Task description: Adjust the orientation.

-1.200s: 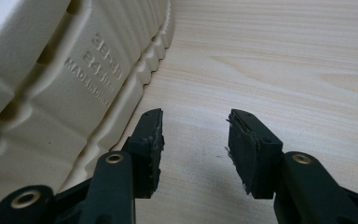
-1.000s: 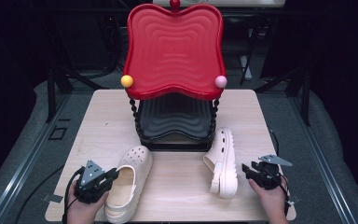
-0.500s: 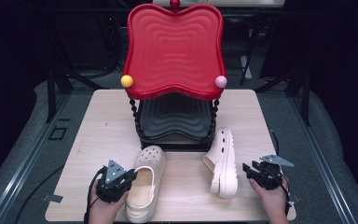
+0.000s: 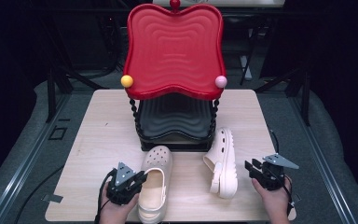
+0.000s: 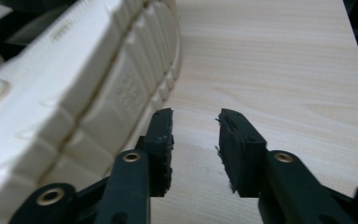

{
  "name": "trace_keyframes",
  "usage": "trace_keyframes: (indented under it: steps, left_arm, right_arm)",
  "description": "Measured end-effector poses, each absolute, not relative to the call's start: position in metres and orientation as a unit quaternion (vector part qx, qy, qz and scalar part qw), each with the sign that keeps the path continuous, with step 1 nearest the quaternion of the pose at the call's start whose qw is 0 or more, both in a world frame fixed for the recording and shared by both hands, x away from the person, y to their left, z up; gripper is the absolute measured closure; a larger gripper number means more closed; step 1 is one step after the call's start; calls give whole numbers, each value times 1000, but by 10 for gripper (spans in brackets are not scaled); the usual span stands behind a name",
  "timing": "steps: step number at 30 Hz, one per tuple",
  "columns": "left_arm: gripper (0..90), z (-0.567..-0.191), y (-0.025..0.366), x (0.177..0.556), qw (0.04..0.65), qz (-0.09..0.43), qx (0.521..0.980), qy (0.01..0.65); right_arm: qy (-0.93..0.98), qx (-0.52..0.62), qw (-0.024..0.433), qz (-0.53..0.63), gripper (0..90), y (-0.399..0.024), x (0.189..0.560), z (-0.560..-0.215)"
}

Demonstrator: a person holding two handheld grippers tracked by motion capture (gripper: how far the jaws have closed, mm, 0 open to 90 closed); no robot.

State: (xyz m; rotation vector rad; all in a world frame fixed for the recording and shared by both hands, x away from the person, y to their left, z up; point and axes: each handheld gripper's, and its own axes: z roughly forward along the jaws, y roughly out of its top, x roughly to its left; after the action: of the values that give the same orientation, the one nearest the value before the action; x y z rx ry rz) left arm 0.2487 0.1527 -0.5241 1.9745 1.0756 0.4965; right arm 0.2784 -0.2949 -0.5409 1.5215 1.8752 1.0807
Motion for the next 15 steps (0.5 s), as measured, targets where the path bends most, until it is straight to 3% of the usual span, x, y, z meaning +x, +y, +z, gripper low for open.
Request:
trace_keyframes:
  steps: [5,13,15]
  left_arm:
    - [790,-527,153,249,419,194,779,424]
    - [632,-530,166,247,451,171,765,428]
    - [627,-528,173,246,463,169,758,427]
  right_arm:
    - [688,531,261,421,784,-287,268,-523]
    - [707,480,271,444,831,-261,256,-506]
    - [714,464,273,447,831,-251,254,-504]
